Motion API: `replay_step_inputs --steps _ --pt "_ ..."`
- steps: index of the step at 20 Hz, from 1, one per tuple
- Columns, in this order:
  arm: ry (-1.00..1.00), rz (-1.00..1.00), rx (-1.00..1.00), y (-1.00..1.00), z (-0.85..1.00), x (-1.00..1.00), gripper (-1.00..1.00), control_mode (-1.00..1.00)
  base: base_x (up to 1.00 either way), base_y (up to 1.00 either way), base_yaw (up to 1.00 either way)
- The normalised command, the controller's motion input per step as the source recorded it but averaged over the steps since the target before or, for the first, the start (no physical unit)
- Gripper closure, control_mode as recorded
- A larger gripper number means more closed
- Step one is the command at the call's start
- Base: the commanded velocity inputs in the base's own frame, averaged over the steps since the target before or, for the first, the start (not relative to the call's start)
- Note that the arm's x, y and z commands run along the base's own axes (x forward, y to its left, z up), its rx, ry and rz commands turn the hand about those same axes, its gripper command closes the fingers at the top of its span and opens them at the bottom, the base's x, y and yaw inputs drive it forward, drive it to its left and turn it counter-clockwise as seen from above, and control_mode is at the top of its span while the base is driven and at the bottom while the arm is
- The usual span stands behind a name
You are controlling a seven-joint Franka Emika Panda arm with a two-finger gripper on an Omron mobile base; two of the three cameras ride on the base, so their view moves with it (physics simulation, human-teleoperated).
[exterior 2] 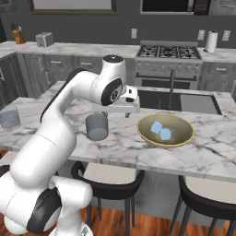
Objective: There are four ice cubes in the ice bowl. Place two ice cubes in each glass of water.
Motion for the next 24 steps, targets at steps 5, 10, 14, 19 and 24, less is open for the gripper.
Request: replay_step_inputs --steps 5,10,14,19,24 --pt "0.07 0.00 0.00 -0.69 -0.02 0.32 -1.00 -1.00 0.00 0.00 0.00" --pt "0.13 0.00 0.00 -0.76 -0.22 0.29 -1.00 -1.00 0.00 0.00 0.00" --pt "0.18 0.00 0.00 -0.59 -0.36 0.29 -1.00 -1.00 0.00 0.00 0.00" --pt "0.17 0.00 0.00 -0.29 -0.31 0.51 -1.00 -1.00 0.00 0.00 0.00" --pt "0.15 0.00 0.03 -0.24 -0.16 0.36 -1.00 -1.00 0.00 0.00 0.00"
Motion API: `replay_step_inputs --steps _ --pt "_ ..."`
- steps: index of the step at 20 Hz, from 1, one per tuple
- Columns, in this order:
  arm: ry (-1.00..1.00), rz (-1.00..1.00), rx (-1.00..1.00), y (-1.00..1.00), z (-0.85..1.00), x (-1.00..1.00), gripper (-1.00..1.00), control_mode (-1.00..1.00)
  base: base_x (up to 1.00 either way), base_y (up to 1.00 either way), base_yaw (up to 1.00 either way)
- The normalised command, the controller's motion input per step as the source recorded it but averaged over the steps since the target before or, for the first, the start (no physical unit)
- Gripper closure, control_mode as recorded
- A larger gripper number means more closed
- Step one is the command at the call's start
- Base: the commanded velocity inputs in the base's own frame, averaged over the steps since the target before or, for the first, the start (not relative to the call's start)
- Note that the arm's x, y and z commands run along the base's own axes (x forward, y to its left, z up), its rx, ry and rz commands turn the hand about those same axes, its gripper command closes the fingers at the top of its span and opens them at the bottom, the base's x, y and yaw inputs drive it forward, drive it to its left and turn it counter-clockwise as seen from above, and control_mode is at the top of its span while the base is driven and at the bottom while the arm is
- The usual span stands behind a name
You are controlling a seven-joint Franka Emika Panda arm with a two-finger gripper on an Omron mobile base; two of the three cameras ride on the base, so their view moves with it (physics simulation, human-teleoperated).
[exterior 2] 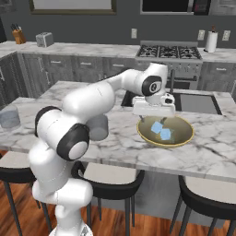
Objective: There are four ice cubes in the ice bowl. Place two ice cubes in each glass of water.
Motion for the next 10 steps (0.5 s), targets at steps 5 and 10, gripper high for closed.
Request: replay_step_inputs --steps 5,10 --pt "0.13 0.00 0.08 -0.26 -0.18 0.24 -1.00 -1.00 0.00 0.00 0.00" --pt "0.12 0.00 0.11 -0.03 -0.16 0.31 -1.00 -1.00 0.00 0.00 0.00"
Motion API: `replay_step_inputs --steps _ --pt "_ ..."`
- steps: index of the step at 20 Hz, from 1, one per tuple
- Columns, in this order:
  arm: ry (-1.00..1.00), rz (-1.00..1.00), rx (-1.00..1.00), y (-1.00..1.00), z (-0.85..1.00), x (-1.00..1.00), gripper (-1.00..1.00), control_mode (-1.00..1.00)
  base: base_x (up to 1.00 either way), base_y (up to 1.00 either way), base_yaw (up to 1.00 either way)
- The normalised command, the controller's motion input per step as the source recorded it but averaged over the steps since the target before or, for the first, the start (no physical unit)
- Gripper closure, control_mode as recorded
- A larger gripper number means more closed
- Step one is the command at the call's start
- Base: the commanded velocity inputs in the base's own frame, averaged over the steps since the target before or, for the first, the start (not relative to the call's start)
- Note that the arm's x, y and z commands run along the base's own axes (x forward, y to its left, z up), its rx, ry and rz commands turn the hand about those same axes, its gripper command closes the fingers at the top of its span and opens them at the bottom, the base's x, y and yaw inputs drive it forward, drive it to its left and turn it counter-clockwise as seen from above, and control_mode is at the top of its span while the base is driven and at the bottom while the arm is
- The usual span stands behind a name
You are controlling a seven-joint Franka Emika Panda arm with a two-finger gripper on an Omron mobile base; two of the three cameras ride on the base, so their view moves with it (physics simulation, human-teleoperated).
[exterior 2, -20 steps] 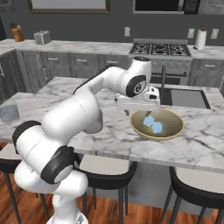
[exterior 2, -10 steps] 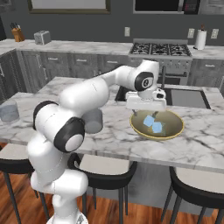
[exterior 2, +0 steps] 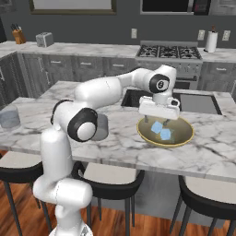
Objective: There are four ice cubes in the ice bowl. Place two ice cubes in each glass of water.
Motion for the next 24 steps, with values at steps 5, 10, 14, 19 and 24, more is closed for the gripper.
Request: replay_step_inputs --steps 5,10,14,19,24 --pt "0.08 0.00 0.11 -0.01 -0.12 0.37 -1.00 -1.00 0.00 0.00 0.00" --pt "0.05 0.02 0.03 -0.12 -0.15 0.18 -1.00 -1.00 0.00 0.00 0.00" --pt "0.01 0.03 0.01 -0.01 -0.15 0.15 -1.00 -1.00 0.00 0.00 0.00" --pt "0.01 0.03 0.00 0.00 -0.17 0.11 -1.00 -1.00 0.00 0.00 0.00" --pt "0.00 0.05 0.00 0.00 -0.46 0.00 -1.00 -1.00 0.00 0.00 0.00"
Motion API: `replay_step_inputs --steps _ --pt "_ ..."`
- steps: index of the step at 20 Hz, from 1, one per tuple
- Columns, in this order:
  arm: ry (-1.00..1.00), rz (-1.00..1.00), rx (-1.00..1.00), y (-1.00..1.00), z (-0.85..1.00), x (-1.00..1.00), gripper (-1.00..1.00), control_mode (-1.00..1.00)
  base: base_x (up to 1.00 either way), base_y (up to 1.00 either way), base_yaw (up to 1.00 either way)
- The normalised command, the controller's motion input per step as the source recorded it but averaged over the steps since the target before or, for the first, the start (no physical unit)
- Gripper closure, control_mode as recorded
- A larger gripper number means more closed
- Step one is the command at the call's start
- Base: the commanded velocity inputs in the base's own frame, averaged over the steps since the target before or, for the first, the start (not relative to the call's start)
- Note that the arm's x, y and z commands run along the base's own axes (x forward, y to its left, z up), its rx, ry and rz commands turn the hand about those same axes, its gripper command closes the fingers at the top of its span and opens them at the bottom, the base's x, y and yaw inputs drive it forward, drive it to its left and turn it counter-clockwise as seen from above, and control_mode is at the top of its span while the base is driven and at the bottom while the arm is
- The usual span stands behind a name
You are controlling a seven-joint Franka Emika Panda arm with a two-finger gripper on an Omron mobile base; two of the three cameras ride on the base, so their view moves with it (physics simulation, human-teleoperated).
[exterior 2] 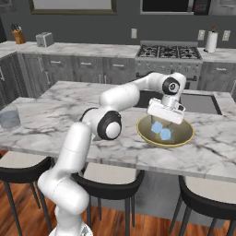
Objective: There are four ice cubes in the ice bowl. Place two ice cubes in each glass of water.
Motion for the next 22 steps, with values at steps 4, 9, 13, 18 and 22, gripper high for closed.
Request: replay_step_inputs --steps 4,9,13,18,22 --pt "-0.01 0.02 0.00 0.00 -0.35 0.04 -1.00 -1.00 0.00 0.00 0.00" --pt "-0.05 0.00 0.00 0.02 -0.03 0.04 -1.00 -1.00 0.00 0.00 0.00" --pt "-0.02 0.00 0.00 0.00 0.00 -0.09 -1.00 -1.00 0.00 0.00 0.00" --pt "-0.04 0.00 0.00 0.00 0.00 -0.34 -1.00 -1.00 0.00 0.00 0.00" --pt "-0.07 0.00 0.00 0.11 0.00 -0.11 -1.00 -1.00 0.00 0.00 0.00"
